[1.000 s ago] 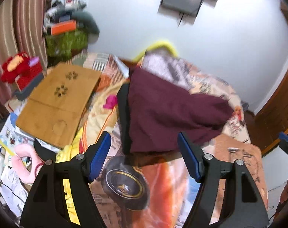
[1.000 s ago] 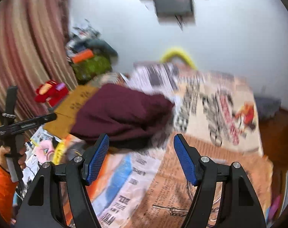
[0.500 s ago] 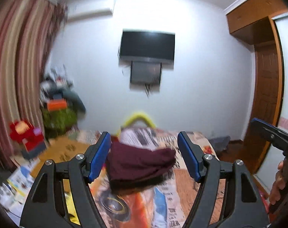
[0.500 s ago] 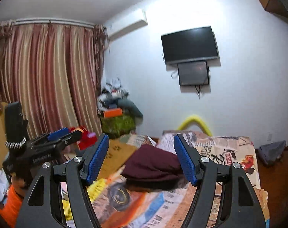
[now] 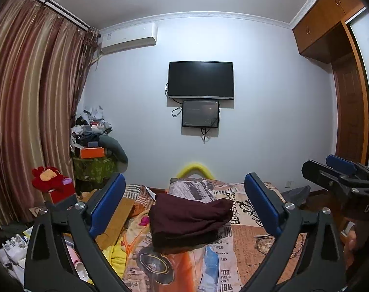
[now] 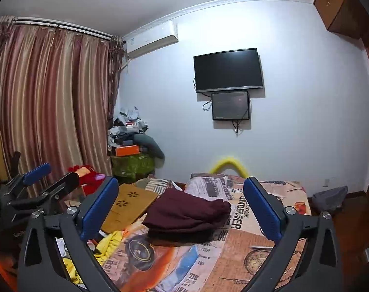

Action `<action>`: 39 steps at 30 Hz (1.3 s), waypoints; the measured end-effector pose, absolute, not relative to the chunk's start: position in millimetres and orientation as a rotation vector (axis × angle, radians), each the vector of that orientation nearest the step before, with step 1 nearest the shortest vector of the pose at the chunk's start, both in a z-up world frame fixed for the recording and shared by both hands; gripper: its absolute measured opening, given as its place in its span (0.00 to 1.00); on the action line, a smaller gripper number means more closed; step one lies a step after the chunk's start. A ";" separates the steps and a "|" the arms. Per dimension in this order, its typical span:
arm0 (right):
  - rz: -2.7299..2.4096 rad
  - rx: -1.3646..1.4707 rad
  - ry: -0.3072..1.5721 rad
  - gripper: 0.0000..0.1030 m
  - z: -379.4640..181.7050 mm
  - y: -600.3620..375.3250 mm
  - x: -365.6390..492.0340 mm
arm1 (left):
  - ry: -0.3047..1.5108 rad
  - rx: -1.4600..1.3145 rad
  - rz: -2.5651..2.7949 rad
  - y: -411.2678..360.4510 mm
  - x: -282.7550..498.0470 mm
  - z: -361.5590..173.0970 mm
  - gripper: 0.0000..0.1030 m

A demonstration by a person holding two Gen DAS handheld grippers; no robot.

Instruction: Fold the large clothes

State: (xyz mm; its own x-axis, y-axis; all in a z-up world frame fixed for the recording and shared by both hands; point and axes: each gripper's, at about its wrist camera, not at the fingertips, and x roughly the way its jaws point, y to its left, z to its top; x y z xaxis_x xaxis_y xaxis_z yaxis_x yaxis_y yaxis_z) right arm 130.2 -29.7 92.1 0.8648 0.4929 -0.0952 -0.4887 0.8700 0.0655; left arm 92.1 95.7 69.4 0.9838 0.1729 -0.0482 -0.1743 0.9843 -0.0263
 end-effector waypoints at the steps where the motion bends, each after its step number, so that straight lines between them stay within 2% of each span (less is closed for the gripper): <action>1: 0.515 0.043 0.114 1.00 91.1 -32.2 129.4 | 0.045 -0.030 0.176 95.2 91.5 69.1 0.96; 39: 0.530 0.067 0.202 1.00 80.0 -39.9 127.5 | 0.076 -0.051 0.155 91.3 95.8 53.5 0.99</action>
State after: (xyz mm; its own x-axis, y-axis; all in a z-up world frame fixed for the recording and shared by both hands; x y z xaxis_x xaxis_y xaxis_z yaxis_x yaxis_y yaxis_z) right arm 127.5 -39.9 80.0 0.8434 0.5085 -0.1734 -0.4953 0.8610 0.1156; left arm 95.8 91.3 53.5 0.9852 0.1520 -0.0790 -0.1559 0.9868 -0.0447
